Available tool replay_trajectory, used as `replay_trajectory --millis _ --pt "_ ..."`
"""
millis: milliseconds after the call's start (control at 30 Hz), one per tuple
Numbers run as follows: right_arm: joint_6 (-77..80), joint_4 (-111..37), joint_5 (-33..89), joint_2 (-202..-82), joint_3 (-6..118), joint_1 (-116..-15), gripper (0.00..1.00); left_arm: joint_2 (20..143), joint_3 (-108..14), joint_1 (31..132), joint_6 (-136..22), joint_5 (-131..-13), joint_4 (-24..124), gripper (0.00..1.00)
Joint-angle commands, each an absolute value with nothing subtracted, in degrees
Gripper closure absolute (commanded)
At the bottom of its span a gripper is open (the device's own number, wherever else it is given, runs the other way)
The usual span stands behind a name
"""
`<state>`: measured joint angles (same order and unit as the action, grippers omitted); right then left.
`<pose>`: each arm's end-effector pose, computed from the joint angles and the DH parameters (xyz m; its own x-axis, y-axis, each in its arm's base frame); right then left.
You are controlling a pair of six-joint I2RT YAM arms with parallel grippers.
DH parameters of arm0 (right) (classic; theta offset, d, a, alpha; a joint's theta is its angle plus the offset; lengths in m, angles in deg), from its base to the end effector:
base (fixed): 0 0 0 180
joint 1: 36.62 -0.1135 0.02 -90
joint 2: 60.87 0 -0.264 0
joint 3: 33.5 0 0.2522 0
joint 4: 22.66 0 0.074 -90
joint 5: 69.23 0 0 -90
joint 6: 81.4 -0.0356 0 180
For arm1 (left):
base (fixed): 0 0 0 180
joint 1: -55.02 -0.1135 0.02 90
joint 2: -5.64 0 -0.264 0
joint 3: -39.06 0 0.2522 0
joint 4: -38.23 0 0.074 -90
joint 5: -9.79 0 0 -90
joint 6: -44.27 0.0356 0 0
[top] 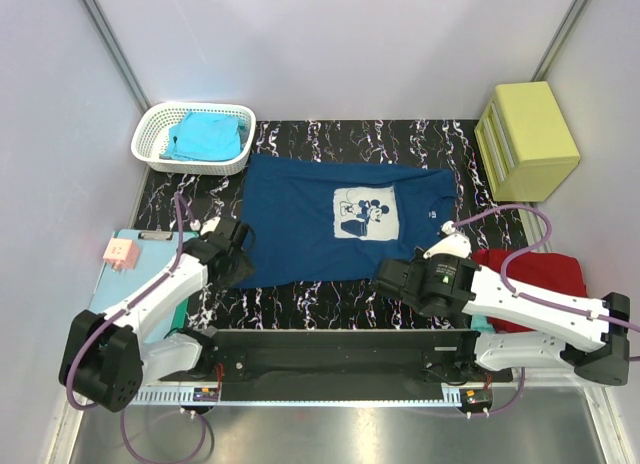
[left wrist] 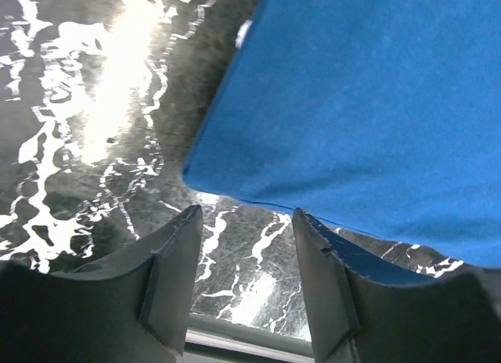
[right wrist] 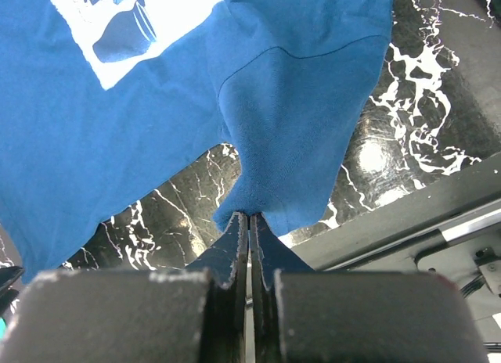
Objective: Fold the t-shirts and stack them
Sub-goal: Grap the side of the flattened tshirt closest away from the robot with both arms
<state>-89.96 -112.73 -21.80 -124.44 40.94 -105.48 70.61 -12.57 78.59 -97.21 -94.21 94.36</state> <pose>0.0834 0.1489 0.2990 -0.5813 0.5159 -0.6292 0.4457 0.8488 0.2842 0.1792 -0.0688 0.1929 -0.7773 -0.4891 -0.3957 -0.4784 0.8680 -0.1333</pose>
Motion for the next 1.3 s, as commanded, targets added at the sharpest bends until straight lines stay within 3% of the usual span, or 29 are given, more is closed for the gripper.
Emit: replay_trajectory --millis 0,367,767,833,867,967,1033,1167,1267 --pt "-89.66 -128.53 -25.11 -122.66 40.29 -105.18 1.0 70.15 -12.23 76.73 -98.9 -97.62 95.15 0.51" --pt "-89.31 -128.26 -24.67 -121.26 39.32 -105.27 1.0 77.18 -10.65 73.91 -97.23 -92.18 90.5 0.54" --pt "-89.14 -127.83 -24.32 -121.87 38.62 -105.27 1.0 77.54 -11.7 73.91 -96.53 -91.73 89.78 0.67" --pt "-88.7 -127.39 -24.23 -122.75 38.79 -105.18 1.0 76.4 -11.88 73.91 -96.18 -91.64 90.4 0.65" --pt "-88.26 -127.04 -24.4 -123.18 38.97 -105.27 1.0 76.04 -11.79 73.91 -96.17 -91.64 90.75 0.56" --pt "-87.64 -126.42 -24.67 -124.41 39.58 -105.18 1.0 73.85 -11.79 73.91 -95.65 -91.12 91.63 0.39" --pt "-87.38 -126.15 -24.84 -124.86 39.93 -105.18 1.0 72.62 -11.88 74.0 -95.21 -91.11 92.16 0.35" --pt "-86.76 -125.1 -24.85 -125.47 40.02 -105.27 1.0 71.38 -12.23 73.91 -94.77 -92.6 92.86 0.37" --pt "-86.67 -124.92 -24.76 -125.56 40.2 -105.18 1.0 72.17 -12.76 73.83 -94.94 -93.39 92.86 0.49"
